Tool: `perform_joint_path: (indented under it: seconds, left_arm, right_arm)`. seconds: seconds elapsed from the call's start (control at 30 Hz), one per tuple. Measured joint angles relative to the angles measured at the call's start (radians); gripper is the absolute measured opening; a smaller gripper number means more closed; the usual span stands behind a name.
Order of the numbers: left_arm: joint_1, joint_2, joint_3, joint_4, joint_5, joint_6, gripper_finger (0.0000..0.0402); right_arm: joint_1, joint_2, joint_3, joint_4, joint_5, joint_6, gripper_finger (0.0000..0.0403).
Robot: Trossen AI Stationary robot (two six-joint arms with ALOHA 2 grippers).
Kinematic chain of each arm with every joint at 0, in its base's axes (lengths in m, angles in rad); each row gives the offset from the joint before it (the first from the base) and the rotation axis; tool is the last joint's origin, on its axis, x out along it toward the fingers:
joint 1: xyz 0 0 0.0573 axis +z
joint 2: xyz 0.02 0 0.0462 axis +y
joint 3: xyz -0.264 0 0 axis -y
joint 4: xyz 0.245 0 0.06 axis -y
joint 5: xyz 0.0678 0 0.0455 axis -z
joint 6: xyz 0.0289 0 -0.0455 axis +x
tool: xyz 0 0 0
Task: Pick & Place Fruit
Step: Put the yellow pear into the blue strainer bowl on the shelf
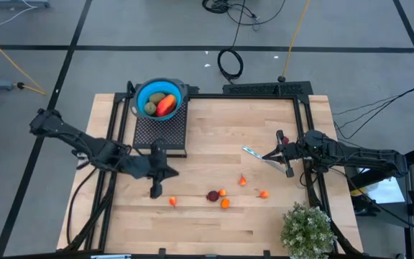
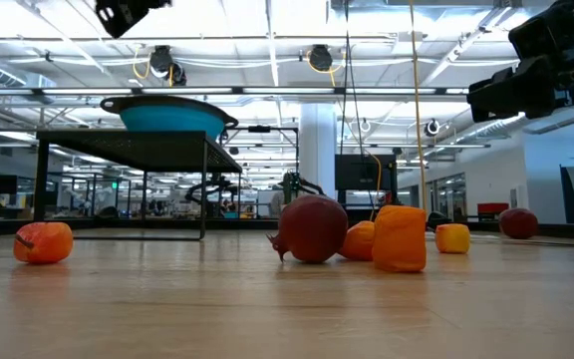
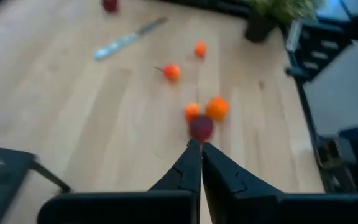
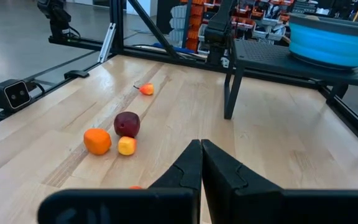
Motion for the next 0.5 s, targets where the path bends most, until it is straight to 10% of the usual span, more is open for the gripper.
perform_joint_path:
  seconds: [0.5]
  left_arm:
    - [-0.13, 0.166, 0.0, -0.054, 0.055, -0.327, 0.0005]
  right_arm:
    - [0.0, 0.0, 0.0, 0.015, 0.0, 0.0, 0.0]
